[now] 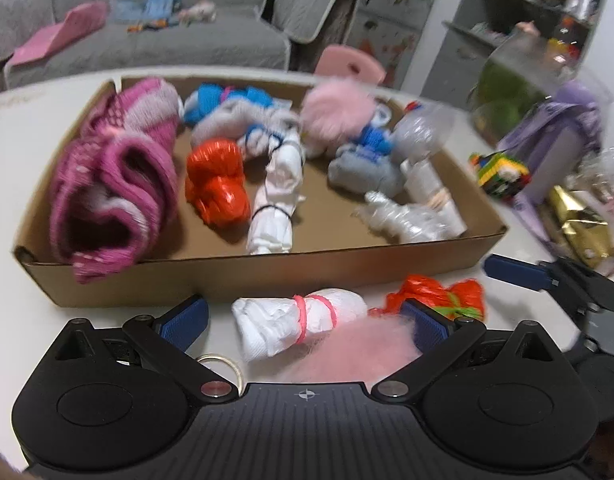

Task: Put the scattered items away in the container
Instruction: 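Withdraw both grippers from the box toward the remaining items, then grasp the pink-banded white sock with left while right grasps the green-ribboned orange bag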

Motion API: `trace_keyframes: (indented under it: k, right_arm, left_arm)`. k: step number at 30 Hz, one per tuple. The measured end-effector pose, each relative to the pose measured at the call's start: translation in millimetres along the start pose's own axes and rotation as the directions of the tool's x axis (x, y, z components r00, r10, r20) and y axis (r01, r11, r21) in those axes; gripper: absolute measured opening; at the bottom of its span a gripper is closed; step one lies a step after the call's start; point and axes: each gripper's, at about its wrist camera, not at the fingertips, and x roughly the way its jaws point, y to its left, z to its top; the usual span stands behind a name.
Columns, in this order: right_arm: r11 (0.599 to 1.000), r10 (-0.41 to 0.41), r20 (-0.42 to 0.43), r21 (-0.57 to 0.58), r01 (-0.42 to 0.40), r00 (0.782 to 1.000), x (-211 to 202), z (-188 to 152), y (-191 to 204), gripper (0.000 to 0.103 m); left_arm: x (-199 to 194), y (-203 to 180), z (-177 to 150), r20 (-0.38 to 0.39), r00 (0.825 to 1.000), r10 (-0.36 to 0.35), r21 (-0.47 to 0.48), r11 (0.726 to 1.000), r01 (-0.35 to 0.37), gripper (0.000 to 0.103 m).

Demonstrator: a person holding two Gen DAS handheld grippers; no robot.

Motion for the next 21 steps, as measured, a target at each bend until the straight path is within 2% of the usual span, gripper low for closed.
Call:
trace_keyframes:
  k: [5,8,13,16,21]
  right_arm:
    - [0.998,-0.059,-0.027,0.007,0.059,0.998,-6,-6,-10,0.093]
    - [0.997,-0.075,-0.041,0.021,0.076,0.996,-12,-11,-18,0.093]
    - [0.996,-0.068,-0.052,0.055,0.071,0.996,-20,-17,-28,0.094]
    - [0.997,-0.064,-0.028,0.047,0.066,0.998,-21,-14,-27,0.098]
    - [0.998,-0.043,-0.021,0.035,0.043,0.999,-12,-5,-20,0.102]
  left_arm:
    - [4,-13,-5,-0.009,0.994,0.108,0.076,0.991,-0.107,0.103]
    - [-4,-10,-18,-0.003,0.983,0.183,0.118,0.976,-0.181,0.103]
    - [-28,15,-39,0.025,0.971,0.24,0.044,0.97,-0.241,0.103]
    - [-42,23,-49,0.024,0.966,0.257,0.024,0.966,-0.258,0.102]
    - [-50,20,-46,0.046,0.967,0.249,0.012,0.968,-0.25,0.102]
